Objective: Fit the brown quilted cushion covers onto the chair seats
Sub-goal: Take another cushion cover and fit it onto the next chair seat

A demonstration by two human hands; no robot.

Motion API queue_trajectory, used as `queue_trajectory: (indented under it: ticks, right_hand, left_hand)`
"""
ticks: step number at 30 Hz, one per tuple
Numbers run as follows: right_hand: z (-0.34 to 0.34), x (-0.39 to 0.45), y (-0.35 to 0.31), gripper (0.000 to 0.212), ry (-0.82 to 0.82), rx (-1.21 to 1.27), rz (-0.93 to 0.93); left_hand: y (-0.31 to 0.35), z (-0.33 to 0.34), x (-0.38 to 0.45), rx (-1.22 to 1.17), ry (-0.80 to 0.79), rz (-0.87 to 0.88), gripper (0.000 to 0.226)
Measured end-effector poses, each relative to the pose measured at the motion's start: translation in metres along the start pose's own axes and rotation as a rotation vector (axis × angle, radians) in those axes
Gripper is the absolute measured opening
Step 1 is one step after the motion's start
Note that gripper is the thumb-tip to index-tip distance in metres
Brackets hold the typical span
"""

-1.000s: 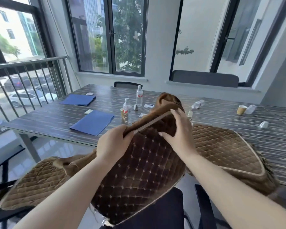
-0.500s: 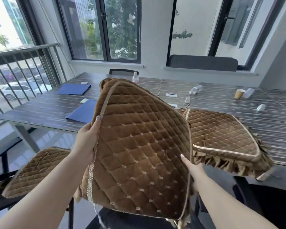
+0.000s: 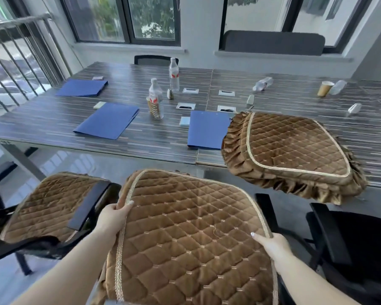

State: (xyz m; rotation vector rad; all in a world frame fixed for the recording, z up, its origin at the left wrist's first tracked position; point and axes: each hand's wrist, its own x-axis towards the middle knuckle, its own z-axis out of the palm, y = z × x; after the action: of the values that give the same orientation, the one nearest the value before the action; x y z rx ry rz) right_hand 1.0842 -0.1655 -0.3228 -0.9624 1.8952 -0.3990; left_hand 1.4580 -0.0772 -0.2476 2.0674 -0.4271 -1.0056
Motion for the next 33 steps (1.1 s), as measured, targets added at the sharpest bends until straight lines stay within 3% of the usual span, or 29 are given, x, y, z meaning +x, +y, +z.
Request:
queue_trajectory:
  ticks: [5,12,24,28,33]
  right_hand:
    - [-0.002,0.012,0.023,0.077,0.015,-0.142,-0.003]
    - [0.015,0.066,0.029,0.062,0.031,-0.322,0.060]
    - [0.089,0.202,-0.044,0.051,0.183,-0.318,-0.100]
    - [0.122,0.245,-0.025,0.054,0.120,-0.337,-0.103]
    - [0.154,0.272,0.030,0.077,0.093,-0.417,0.033]
  left_hand:
    - [-0.039,0.035,0.013,0.163,-0.095,-0.107,0.042]
    - [-0.050,0.088,0.056,0.328,-0.129,-0.151,0.052]
    - [-0.046,0.176,0.209,0.327,-0.065,-0.053,0.047]
    - [-0.087,0.200,0.257,0.346,-0.066,-0.149,0.057]
    - [-0.143,0.220,0.286,0.345,-0.045,-0.260,0.058]
